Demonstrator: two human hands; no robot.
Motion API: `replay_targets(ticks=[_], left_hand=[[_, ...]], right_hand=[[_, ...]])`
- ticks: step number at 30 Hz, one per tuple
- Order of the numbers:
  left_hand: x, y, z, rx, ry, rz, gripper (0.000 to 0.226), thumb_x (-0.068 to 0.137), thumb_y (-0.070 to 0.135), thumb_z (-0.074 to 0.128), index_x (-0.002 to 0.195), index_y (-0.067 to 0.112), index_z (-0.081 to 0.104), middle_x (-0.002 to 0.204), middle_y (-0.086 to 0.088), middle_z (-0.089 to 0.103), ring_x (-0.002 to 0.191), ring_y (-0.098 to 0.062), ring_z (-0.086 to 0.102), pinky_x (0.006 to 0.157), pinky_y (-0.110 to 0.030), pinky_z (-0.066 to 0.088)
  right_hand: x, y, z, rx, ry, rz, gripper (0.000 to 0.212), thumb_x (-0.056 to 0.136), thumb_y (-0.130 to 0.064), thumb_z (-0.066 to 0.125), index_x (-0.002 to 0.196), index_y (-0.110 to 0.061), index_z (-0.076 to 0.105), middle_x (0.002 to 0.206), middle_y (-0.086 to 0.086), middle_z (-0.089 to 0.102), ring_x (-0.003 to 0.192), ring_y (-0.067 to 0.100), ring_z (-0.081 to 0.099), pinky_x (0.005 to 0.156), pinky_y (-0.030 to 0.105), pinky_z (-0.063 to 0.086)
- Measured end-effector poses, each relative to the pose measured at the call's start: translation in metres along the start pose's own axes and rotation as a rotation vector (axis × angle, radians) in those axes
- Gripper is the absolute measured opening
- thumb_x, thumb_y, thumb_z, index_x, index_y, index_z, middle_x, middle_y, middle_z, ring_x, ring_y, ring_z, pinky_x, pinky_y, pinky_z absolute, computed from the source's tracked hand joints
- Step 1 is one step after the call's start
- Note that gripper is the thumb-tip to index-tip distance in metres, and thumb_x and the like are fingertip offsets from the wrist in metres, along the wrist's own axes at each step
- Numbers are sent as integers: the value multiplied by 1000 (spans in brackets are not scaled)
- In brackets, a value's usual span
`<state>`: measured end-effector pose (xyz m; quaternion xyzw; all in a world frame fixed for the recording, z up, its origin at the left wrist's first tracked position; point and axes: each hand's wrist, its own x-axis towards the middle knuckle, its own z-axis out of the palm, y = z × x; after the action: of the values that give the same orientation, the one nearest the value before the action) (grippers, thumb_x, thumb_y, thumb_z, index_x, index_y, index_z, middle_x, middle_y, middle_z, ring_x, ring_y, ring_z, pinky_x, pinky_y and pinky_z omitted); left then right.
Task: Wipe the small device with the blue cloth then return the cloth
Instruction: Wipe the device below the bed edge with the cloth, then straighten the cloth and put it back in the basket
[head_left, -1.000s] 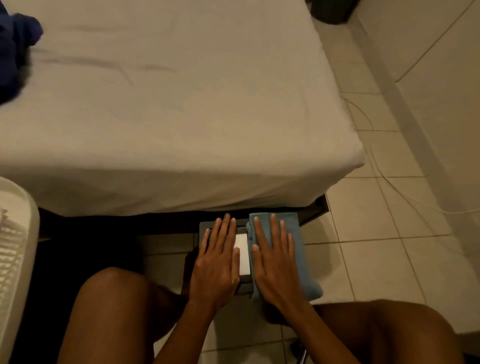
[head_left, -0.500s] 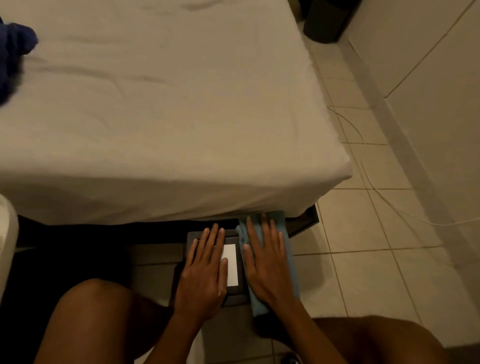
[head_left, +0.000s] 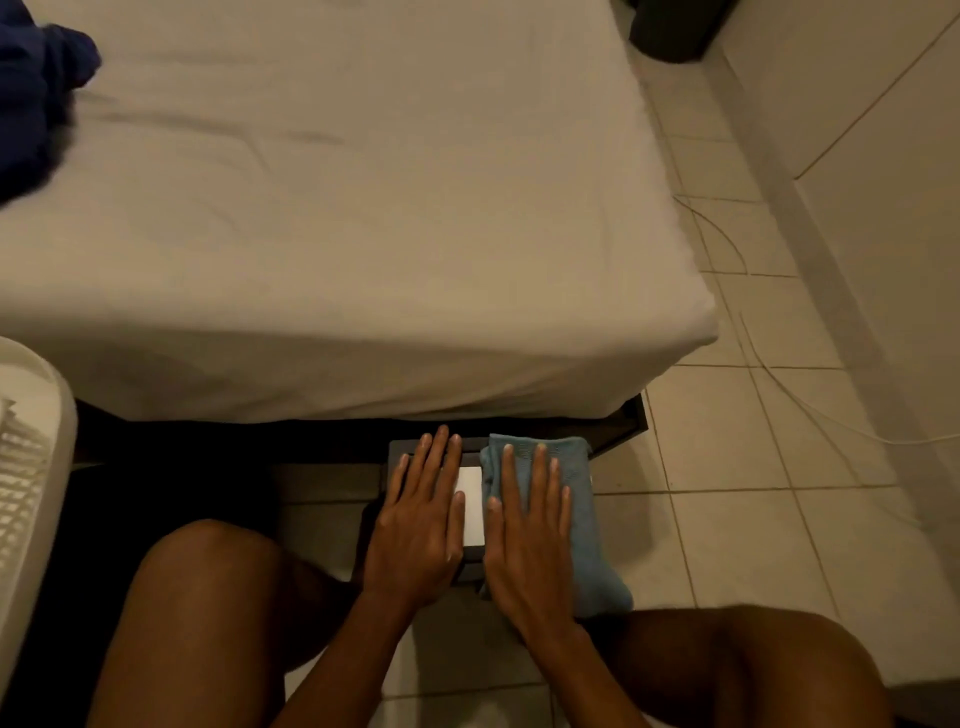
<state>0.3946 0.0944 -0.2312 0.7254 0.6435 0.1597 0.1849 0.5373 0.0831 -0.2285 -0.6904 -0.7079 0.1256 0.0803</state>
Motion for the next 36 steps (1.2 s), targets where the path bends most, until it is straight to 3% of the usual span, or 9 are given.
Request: replay_targets(ticks=[7,11,14,16,18,21,25,30,36], left_hand=[[0,-1,2,12,25,2,58,104,37,21,158,19,10,167,0,5,154,-13,2,124,-38,14],[3,1,0,-9,28,-2,59,103,38,23,158,17,15,166,-1,9,154,-16,5,124,-34,10],[5,9,-4,-39,49,-51,58,101,36,28,154,12,31,163,-9,20,152,-22,16,123,-29,11],[5,18,-10,-68,107,-79,51,98,34,37,141,10,51,154,-14,41,141,-29,40,115,-37,34],[8,26,-17,-120,181,-110,39,95,33,45,122,14,65,132,-10,59,119,-26,58,94,-36,51],[17,38,-23,-264,184,-263,20,95,31,58,104,21,73,102,1,62,97,-17,58,77,-22,40],[29,49,-28,-431,119,-424,18,91,38,67,93,21,75,86,9,66,75,-2,57,60,-8,35],[39,48,-29,-595,65,-573,13,85,34,75,82,21,76,71,11,69,69,0,64,56,-16,45],[47,40,-25,-693,20,-659,19,83,30,78,68,31,67,71,14,68,76,-7,67,60,-18,46]], right_hand=[[5,12,-14,147,-2,-118,56,106,-44,14,159,-24,15,165,12,15,152,28,13,121,49,15],[32,30,-50,398,14,52,48,104,-35,41,151,-26,38,157,1,33,142,17,34,115,39,36],[59,38,-73,413,-34,33,44,102,-24,51,146,-21,48,145,2,45,131,17,44,108,38,43],[77,36,-80,326,-138,-68,42,101,-23,54,143,-21,51,140,4,49,129,20,45,108,38,44],[93,29,-82,233,-217,-168,41,98,-23,57,139,-21,56,136,6,53,125,25,47,104,40,46],[108,20,-80,101,-255,-291,38,95,-24,58,133,-24,62,124,8,59,119,30,50,96,41,41],[107,20,-79,10,-240,-365,35,97,-27,56,131,-28,62,122,6,60,117,29,50,92,37,34],[112,22,-82,24,-269,-413,37,100,-28,55,136,-33,58,121,8,60,115,29,52,90,37,34],[110,24,-79,137,-244,-393,18,96,-28,61,111,-29,70,108,3,62,102,24,58,87,37,42]])
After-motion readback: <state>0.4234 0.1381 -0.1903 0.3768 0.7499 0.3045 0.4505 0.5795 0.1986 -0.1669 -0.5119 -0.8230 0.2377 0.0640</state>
